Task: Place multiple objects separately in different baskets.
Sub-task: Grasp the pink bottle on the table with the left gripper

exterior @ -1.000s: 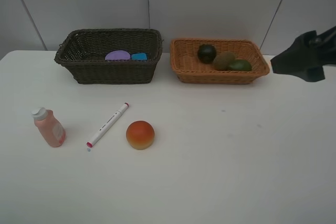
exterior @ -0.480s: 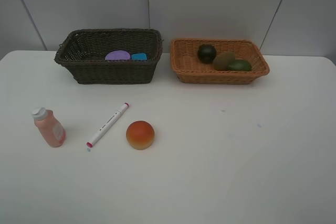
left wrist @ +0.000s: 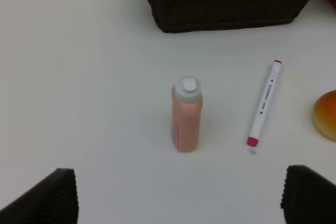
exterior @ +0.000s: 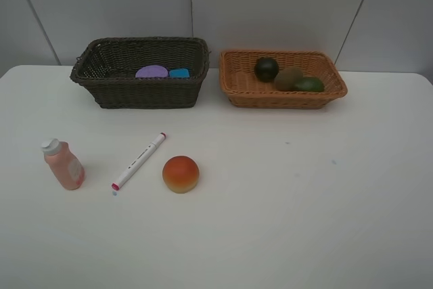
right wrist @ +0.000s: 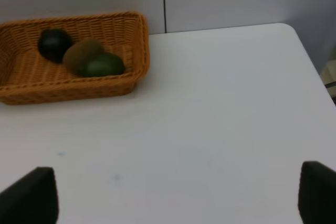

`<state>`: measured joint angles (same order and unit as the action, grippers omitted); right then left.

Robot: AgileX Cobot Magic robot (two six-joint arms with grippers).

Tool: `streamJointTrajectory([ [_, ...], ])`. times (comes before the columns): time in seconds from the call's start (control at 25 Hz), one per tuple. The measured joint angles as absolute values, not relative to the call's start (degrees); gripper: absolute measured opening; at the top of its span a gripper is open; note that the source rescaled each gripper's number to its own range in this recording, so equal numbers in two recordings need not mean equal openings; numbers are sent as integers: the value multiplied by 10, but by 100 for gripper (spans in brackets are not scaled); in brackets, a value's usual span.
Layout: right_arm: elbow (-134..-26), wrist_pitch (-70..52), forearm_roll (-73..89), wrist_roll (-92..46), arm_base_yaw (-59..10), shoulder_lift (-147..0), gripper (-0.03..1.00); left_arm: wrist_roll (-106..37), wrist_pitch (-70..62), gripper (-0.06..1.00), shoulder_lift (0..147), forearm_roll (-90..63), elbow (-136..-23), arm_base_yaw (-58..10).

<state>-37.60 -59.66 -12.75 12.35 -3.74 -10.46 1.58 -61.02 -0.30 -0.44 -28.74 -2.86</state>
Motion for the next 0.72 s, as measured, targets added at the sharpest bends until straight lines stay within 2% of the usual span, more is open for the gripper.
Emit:
streamJointTrajectory([
  [0.32, -313, -586, -93, 90, 5, -37, 100, 16, -610, 100, -3, -4, -287, -29],
  [0.72, -300, -604, -41, 8, 10, 2, 100, 16, -610, 100, -3, -4, -287, -29],
])
